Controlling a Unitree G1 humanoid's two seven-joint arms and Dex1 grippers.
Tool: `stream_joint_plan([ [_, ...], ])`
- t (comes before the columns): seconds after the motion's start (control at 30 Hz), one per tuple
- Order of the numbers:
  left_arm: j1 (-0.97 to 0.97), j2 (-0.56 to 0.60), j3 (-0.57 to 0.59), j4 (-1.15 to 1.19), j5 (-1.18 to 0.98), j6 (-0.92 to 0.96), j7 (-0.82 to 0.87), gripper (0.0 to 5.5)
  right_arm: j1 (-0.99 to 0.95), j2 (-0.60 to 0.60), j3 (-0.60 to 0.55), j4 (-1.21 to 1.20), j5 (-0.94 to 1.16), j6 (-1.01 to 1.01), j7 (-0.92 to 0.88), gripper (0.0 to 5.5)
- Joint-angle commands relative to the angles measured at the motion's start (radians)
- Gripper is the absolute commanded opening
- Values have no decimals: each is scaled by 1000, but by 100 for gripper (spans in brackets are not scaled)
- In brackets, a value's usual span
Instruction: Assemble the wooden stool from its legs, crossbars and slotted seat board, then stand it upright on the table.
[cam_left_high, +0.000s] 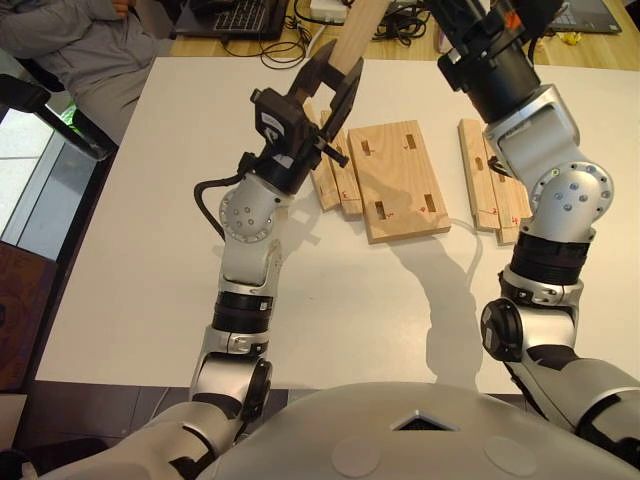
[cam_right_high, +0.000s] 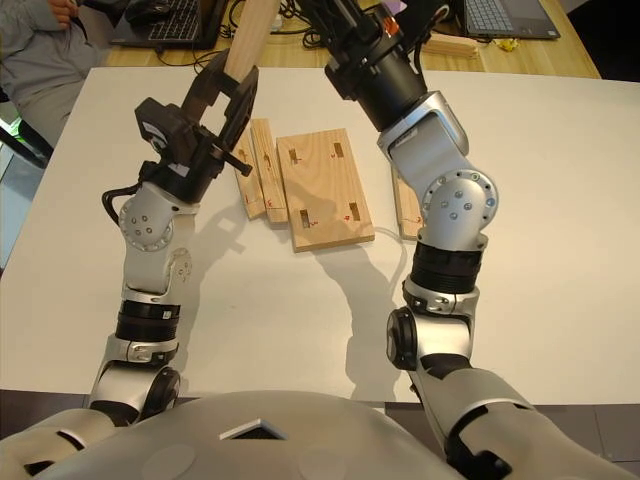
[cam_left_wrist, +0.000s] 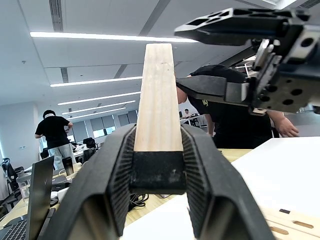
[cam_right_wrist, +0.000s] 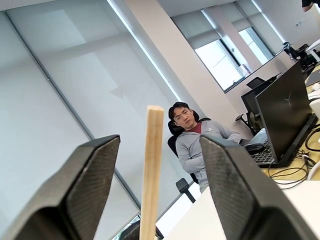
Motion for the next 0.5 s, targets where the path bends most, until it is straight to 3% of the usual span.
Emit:
stream_joint_plan([
  [0.03,-3,5,-12,17,11,-20,-9,129,-47,1,12,17,10,26,13,297],
  [0.1,-3,5,-16,14,12,-26,-10,129,-56,4,16,36,0,25,19,297],
  [0.5,3,13,-29,7,12,-48,-16,129,-49,22,1,30,8,-1,54,67],
])
